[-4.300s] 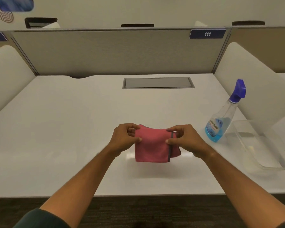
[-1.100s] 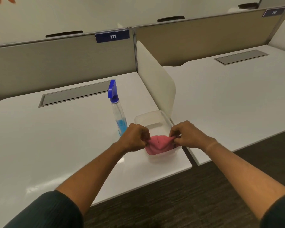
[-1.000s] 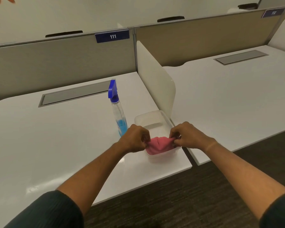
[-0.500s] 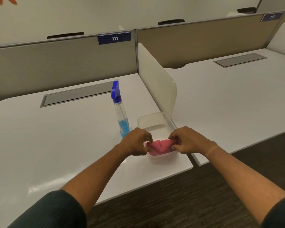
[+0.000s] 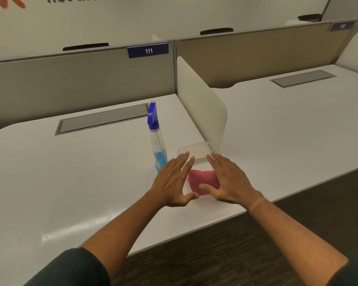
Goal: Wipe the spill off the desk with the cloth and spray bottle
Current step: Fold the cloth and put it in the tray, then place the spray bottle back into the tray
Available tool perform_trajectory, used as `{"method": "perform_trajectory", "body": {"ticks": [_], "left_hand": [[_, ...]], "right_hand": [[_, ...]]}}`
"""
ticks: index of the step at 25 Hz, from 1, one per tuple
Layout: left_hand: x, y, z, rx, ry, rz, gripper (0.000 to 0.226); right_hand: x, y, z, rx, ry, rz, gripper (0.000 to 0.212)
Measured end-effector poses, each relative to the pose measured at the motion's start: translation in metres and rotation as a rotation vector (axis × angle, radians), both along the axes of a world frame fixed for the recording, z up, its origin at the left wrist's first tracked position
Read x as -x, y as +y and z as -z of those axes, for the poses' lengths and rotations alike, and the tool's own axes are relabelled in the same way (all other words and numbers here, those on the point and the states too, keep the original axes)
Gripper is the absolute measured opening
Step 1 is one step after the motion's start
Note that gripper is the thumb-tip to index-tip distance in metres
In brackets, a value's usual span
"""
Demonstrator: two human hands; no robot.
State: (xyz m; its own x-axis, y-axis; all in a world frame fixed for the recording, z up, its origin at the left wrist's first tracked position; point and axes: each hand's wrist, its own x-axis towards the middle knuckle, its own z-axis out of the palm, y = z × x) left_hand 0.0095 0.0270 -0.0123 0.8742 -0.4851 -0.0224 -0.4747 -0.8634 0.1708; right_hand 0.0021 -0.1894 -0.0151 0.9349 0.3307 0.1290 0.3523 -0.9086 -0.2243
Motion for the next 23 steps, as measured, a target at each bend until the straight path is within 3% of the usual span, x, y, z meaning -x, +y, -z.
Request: {"method": "perform_trajectory", "body": {"ticks": [9, 17, 23], "left_hand": [[0.004, 0.028, 0.000, 0.055, -0.117, -0.048, 0.105], [0.018, 0.075, 0.001, 0.156, -0.111, -0.176, 0.103], [-0.001, 0.118, -0.009, 0.415, 0.062, -0.300, 0.104]], "right_hand": [[0.001, 0.050, -0.007, -0.077, -0.135, 0.016, 0.106], [-0.003, 0.093, -0.005, -0.147, -0.113, -0.048, 0.101], [-0.013, 0.123, -0.002, -0.212, -0.103, 0.009, 0.102]]}}
